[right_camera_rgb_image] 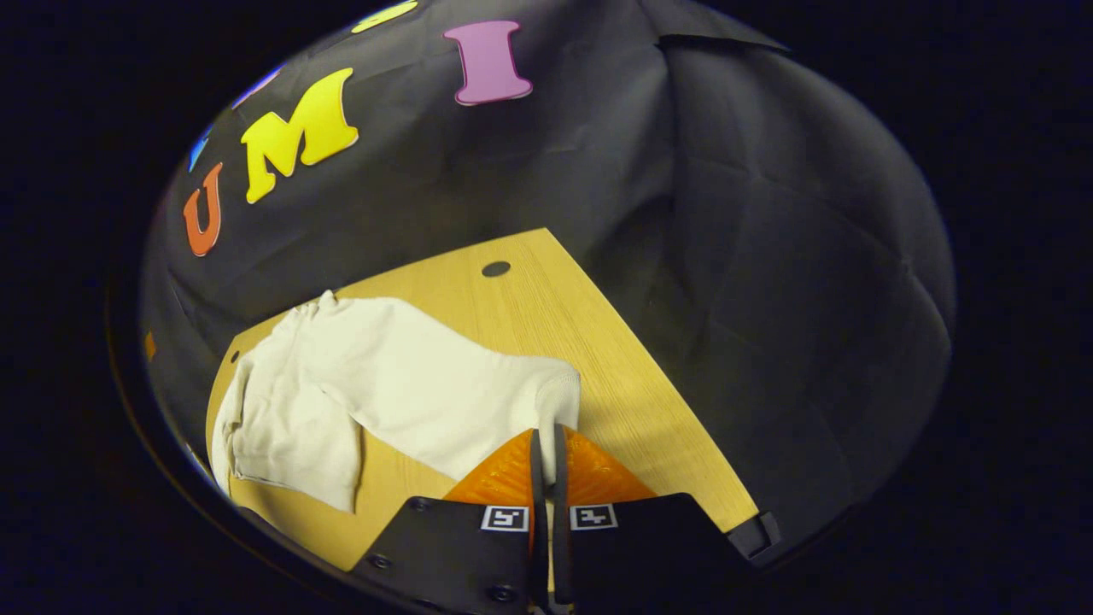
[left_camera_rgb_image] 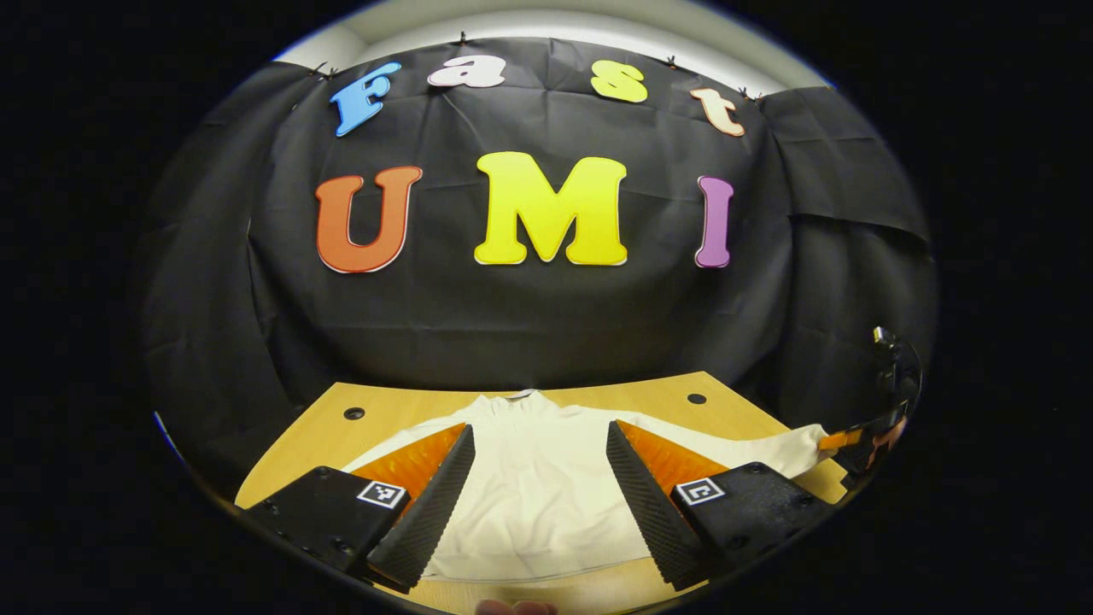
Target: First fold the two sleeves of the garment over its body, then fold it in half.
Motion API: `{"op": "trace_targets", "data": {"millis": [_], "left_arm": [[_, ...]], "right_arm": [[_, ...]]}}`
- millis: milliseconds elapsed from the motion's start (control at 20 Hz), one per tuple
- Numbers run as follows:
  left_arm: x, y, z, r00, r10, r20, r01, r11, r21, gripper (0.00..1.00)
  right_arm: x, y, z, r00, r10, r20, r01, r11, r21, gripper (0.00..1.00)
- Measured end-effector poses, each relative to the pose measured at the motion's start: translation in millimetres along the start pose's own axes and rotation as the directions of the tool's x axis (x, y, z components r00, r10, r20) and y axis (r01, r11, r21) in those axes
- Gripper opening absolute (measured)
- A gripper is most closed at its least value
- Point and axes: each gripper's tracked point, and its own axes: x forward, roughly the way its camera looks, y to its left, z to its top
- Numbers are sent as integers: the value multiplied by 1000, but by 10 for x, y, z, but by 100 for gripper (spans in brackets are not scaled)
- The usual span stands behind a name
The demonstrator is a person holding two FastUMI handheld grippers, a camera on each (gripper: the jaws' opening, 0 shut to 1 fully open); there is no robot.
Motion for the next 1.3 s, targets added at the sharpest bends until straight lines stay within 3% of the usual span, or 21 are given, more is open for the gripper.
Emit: {"op": "trace_targets", "data": {"millis": [300, 600, 1000, 1300], "left_arm": [[-108, 392, -102, 998, 59, 1, -59, 997, -42, 99], [-304, 1005, -258, 986, 167, -14, -168, 982, -88, 99], [-797, 1988, -436, 934, 355, -41, -358, 926, -119, 99], [-1174, 2577, -652, 881, 466, -83, -473, 870, -137, 99]], "right_arm": [[-249, 1107, 962, 982, 160, 101, -147, 981, -128, 0], [-218, 2613, 1383, 933, 342, 111, -298, 909, -290, 2], [17, 4502, 1020, 855, 518, -12, -472, 770, -429, 2], [469, 5781, 360, 812, 565, -143, -555, 673, -489, 3]]}}
